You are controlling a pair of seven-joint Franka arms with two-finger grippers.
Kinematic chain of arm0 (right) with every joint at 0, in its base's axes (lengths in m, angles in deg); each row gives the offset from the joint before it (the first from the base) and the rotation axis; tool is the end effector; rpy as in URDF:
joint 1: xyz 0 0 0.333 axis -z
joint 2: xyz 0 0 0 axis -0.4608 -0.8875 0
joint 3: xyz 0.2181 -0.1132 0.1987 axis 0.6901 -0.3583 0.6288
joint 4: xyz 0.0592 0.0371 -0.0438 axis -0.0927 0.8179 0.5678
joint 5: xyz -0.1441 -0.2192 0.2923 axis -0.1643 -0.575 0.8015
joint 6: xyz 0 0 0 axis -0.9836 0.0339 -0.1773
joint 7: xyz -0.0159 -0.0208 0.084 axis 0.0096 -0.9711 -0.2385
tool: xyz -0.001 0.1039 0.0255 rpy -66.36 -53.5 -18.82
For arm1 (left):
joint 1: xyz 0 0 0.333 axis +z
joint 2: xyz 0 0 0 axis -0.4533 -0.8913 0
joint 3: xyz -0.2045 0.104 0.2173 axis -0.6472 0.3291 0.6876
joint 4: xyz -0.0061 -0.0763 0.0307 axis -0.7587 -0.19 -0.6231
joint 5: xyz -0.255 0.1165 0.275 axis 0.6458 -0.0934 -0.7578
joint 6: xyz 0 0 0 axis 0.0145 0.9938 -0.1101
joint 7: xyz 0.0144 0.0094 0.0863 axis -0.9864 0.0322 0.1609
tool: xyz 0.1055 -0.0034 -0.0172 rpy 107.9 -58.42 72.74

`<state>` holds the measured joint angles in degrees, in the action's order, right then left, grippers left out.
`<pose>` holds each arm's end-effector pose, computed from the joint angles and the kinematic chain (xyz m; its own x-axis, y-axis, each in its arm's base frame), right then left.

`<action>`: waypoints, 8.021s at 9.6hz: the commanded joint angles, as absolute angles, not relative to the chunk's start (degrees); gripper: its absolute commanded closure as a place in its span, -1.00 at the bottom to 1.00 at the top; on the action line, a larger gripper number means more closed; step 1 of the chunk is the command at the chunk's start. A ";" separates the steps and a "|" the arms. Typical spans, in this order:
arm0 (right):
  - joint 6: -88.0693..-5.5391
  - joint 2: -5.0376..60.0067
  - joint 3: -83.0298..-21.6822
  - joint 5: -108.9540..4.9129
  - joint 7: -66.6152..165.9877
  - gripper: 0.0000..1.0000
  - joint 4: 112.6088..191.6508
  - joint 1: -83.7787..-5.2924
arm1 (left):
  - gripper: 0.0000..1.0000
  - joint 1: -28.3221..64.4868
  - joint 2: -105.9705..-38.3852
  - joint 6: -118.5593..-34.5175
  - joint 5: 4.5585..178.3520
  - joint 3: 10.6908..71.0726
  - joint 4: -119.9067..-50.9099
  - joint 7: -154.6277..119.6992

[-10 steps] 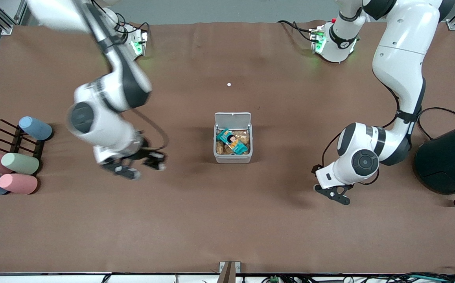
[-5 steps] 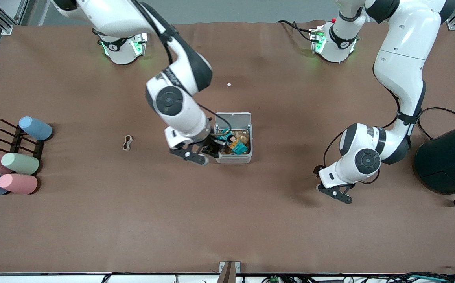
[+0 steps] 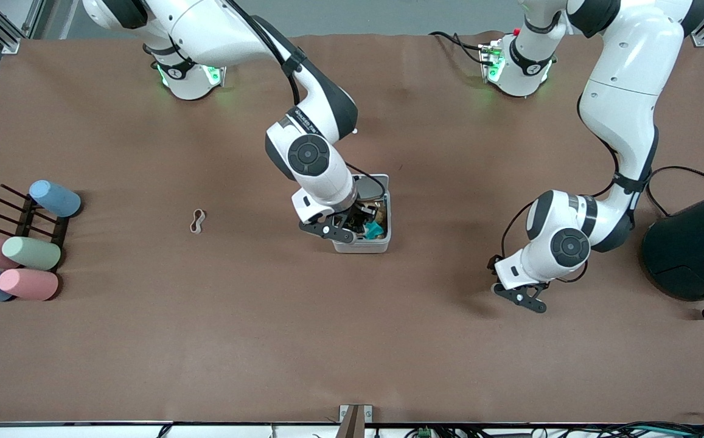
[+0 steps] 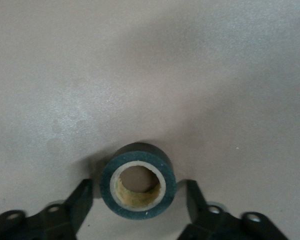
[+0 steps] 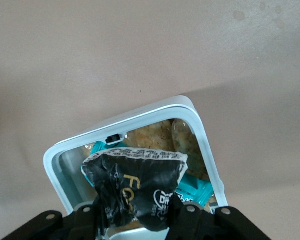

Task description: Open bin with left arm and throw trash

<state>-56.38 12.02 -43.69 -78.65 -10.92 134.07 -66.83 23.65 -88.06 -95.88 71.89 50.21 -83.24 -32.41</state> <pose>0.5421 0.4964 0.3107 0.9411 -0.3192 -0.1116 -0.3348 -0.9262 -0.1735 0.6573 -0.1305 0.1739 0.8954 -0.4437 -0.0368 -0.4444 -0.8957 -0.0147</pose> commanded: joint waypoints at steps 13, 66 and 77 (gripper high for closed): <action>-37.12 21.84 -44.18 -76.66 -7.13 -0.98 133.96 -55.86 | 1.00 21.96 -79.86 -80.13 74.91 26.43 -76.57 9.27; -55.11 17.72 -41.02 -76.12 -23.37 -0.62 138.54 -62.59 | -1.00 26.43 -47.35 -47.88 81.41 56.83 -72.62 -14.51; -15.50 41.87 -40.93 -82.42 16.48 -0.92 138.10 -28.07 | -1.00 26.69 -47.35 -47.88 81.85 56.75 -72.71 -15.04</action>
